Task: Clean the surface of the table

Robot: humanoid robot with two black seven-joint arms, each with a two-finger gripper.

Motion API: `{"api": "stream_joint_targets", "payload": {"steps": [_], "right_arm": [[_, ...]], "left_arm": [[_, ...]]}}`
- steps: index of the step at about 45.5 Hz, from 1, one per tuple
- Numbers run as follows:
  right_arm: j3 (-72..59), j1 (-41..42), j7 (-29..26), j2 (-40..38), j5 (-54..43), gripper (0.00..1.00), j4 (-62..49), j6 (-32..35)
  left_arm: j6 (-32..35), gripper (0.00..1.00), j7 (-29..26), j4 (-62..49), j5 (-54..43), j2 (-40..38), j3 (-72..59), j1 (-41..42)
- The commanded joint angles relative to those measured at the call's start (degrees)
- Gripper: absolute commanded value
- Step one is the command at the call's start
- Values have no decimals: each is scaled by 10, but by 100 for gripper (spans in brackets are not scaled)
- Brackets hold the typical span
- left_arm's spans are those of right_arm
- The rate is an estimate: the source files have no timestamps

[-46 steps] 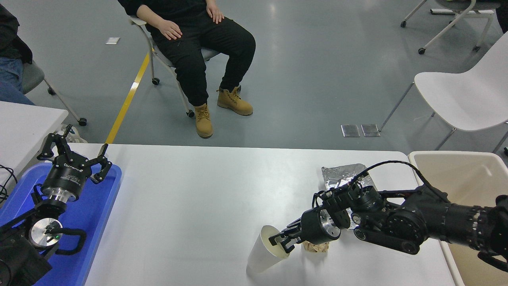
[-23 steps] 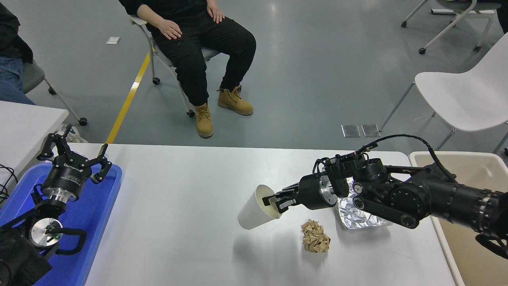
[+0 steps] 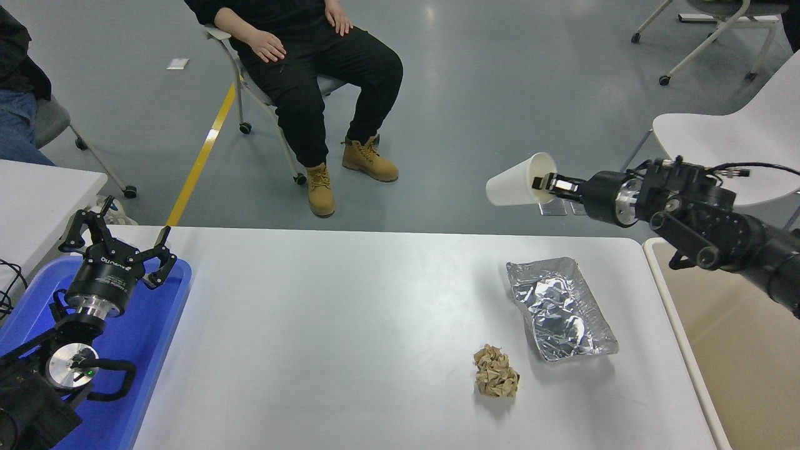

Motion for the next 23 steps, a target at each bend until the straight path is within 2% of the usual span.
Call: {"api": "stream_joint_targets", "payload": {"steps": [1,8,23], "right_arm": [[-12,-12,-1,-16,138,0,-137,0],[-13,-41,-8,-30,186,0,-185,-1],[-6,-114,-48,-52,202,0,-238,-3]], "left_arm": [[0,100,0,0,0,0,0,0],[0,100,0,0,0,0,0,0],[0,100,0,0,0,0,0,0]]}}
